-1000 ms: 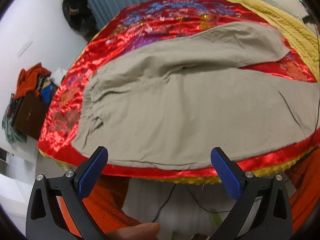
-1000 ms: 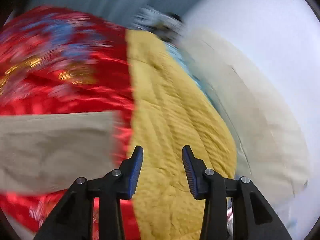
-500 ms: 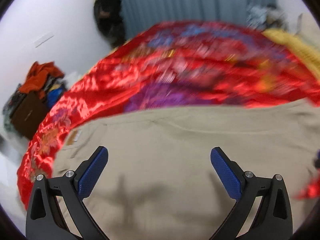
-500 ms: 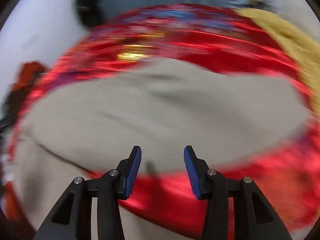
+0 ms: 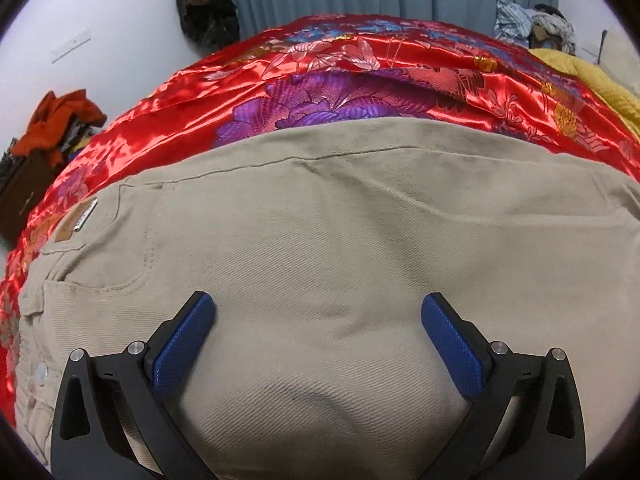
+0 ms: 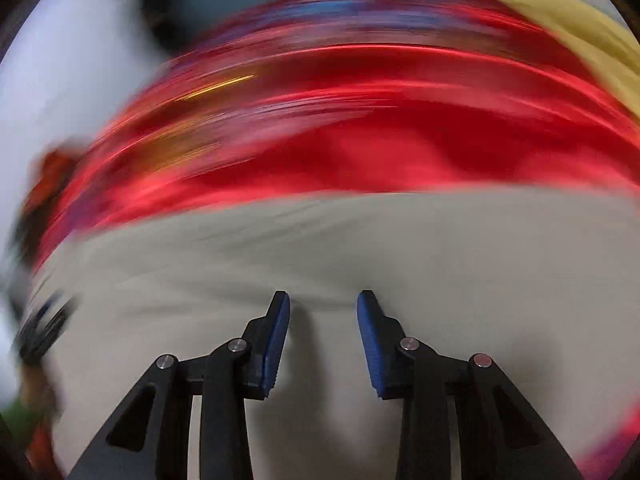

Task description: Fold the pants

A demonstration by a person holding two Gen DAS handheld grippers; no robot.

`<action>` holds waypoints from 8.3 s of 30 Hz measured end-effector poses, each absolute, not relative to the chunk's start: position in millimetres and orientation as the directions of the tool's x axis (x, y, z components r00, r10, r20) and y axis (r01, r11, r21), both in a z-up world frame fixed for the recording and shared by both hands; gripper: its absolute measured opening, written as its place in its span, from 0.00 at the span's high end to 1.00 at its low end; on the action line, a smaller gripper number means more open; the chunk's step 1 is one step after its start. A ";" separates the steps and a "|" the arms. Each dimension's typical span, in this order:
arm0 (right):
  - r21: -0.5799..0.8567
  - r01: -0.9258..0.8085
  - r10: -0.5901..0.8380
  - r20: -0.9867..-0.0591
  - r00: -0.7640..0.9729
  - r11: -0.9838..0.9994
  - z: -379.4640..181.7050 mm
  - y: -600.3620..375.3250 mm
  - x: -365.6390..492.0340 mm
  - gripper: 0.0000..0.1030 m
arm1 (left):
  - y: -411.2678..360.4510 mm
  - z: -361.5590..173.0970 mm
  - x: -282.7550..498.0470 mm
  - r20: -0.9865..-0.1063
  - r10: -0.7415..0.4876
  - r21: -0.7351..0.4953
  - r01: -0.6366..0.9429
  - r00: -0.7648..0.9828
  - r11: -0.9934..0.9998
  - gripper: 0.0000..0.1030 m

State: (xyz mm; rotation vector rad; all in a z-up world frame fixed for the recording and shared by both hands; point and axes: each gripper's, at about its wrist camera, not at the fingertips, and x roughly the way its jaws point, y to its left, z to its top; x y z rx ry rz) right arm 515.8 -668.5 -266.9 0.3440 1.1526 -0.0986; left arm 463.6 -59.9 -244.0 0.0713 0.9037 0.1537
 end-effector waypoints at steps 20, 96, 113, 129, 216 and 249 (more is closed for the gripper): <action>0.287 0.168 0.234 -0.931 0.280 0.943 -225.1 -606.7 174.7 0.73 | -122.6 -231.0 281.0 -0.871 -0.016 0.102 0.213 0.491 0.972 0.00; 0.343 0.090 0.256 -0.827 0.500 0.935 -178.6 -537.4 163.5 0.51 | -108.0 -208.9 406.0 -0.790 0.181 0.209 -0.020 0.586 0.978 0.01; 0.554 0.387 0.200 -0.726 0.658 0.738 -231.6 -538.1 161.7 0.50 | -101.5 -219.5 394.3 -0.789 0.133 0.135 -0.042 0.600 0.990 0.00; 0.640 0.373 0.094 -0.573 0.814 0.672 -144.4 -577.3 167.9 0.97 | -80.4 -185.9 446.8 -0.840 -0.370 -0.418 -0.038 0.397 0.908 0.01; 0.236 0.482 -0.020 -0.884 0.468 0.844 -216.3 -711.1 103.1 1.00 | -298.9 -177.2 212.6 -0.831 -0.328 0.038 0.634 0.450 0.772 0.21; -0.174 0.326 -0.306 -0.857 0.415 0.929 -258.5 -851.7 286.1 0.00 | -333.3 -241.7 192.0 -0.835 -0.207 0.150 0.573 0.510 0.805 0.06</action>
